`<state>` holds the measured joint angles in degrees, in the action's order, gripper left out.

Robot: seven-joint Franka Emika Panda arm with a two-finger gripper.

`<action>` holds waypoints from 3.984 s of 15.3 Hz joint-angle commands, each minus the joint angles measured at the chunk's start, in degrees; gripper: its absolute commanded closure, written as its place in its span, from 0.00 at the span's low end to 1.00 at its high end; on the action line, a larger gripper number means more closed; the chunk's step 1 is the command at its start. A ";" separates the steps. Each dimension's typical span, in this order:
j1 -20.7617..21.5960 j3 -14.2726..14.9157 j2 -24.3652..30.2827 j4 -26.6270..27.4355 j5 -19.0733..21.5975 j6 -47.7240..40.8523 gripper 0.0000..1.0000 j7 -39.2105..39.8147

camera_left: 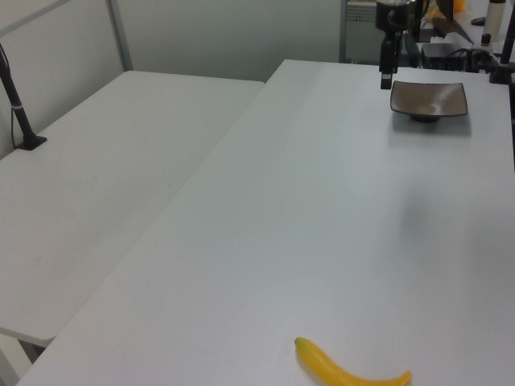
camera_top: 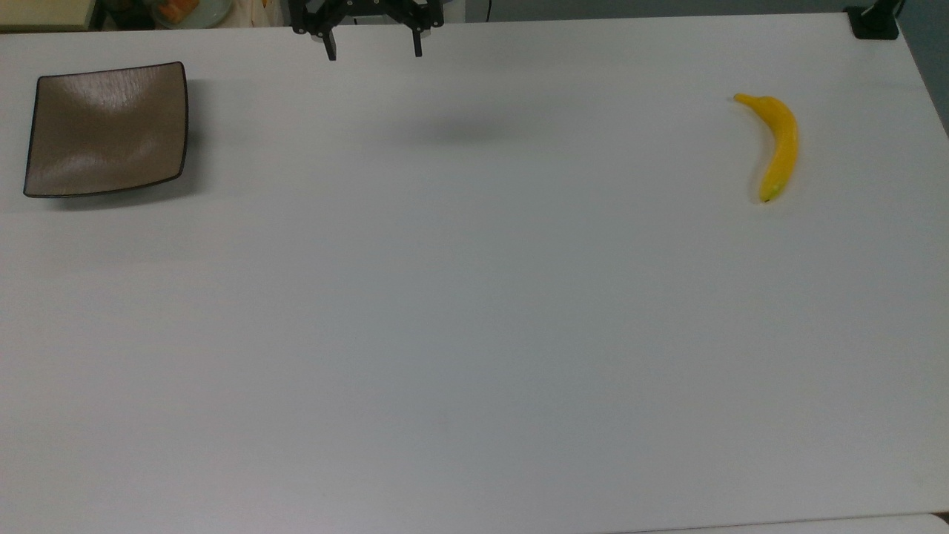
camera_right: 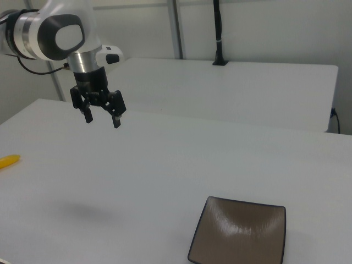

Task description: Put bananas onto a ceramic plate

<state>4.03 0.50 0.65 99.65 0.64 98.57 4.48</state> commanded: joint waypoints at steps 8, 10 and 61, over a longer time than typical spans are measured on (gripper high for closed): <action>0.54 0.64 1.10 -0.07 -0.99 -2.77 0.00 2.81; 0.46 0.56 1.10 -0.07 -1.08 -2.76 0.00 2.81; 15.39 -28.19 -23.49 -4.54 3.76 32.30 0.00 -49.21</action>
<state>16.40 -27.90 -19.56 98.47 4.19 130.08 -40.71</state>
